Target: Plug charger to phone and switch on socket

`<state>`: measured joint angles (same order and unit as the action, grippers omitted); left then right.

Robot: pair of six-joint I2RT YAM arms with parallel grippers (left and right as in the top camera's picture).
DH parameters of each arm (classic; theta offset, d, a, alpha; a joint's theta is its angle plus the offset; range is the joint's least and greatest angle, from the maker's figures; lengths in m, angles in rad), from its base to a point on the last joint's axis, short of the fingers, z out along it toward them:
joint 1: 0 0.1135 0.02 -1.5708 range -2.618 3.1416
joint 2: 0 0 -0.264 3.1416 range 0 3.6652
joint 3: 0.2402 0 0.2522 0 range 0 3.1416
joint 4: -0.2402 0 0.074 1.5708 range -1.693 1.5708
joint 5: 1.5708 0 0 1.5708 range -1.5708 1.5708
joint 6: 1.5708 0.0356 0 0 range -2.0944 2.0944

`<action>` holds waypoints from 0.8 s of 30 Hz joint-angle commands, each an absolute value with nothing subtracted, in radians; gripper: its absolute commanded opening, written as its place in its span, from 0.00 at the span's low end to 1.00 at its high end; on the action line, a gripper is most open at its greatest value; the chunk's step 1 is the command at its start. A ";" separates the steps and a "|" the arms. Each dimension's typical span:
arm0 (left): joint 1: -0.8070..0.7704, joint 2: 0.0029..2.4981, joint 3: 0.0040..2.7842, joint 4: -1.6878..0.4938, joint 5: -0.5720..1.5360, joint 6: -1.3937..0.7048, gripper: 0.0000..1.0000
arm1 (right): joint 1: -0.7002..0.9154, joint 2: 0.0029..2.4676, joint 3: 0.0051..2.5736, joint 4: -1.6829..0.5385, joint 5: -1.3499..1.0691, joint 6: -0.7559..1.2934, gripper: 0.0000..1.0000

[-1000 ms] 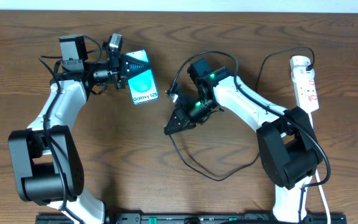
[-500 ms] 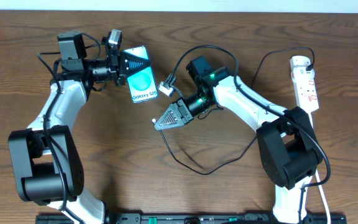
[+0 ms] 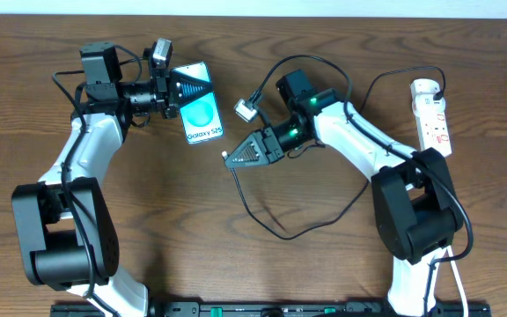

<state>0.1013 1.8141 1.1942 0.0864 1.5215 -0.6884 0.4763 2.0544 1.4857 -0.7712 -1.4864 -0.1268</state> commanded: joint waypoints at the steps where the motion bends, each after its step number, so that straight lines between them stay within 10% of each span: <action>1: 0.106 1.808 1.195 0.092 1.497 -0.756 0.07 | 0.471 2.057 1.505 -0.723 -1.537 -0.060 0.02; 24: 0.106 1.808 1.195 0.235 1.394 -0.893 0.07 | 0.473 2.057 1.505 -0.318 -1.515 0.342 0.02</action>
<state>0.1013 1.8141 1.1934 0.2073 1.3808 -0.8505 0.4751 2.0548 1.4895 -0.3286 -1.5024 0.2996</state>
